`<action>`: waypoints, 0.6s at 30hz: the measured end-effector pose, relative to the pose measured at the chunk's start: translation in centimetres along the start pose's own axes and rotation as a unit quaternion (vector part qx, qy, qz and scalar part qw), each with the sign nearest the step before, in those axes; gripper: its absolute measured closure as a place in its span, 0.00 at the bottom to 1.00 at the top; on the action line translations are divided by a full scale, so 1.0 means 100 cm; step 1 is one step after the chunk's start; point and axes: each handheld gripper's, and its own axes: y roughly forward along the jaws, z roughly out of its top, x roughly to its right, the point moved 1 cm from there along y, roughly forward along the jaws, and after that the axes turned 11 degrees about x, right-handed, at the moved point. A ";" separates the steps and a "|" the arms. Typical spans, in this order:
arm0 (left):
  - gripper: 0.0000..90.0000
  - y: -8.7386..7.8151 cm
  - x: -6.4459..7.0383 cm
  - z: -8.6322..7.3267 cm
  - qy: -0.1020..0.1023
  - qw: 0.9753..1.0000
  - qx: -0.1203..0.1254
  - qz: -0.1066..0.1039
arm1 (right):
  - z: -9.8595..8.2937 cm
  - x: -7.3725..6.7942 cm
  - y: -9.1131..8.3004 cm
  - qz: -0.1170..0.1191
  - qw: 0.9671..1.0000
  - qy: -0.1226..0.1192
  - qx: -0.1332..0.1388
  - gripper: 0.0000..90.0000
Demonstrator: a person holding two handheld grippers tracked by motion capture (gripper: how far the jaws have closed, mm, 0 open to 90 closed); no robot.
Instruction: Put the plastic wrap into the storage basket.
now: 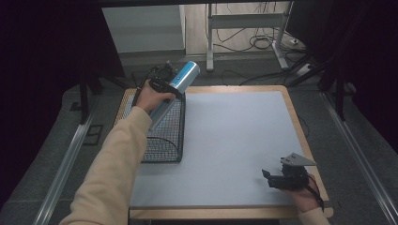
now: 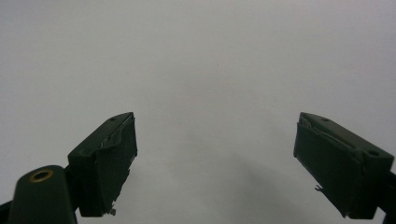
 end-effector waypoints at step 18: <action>0.35 0.035 -0.011 -0.012 0.007 0.999 -0.036 0.030 | 0.000 0.000 0.001 0.001 1.000 -0.002 -0.001 0.15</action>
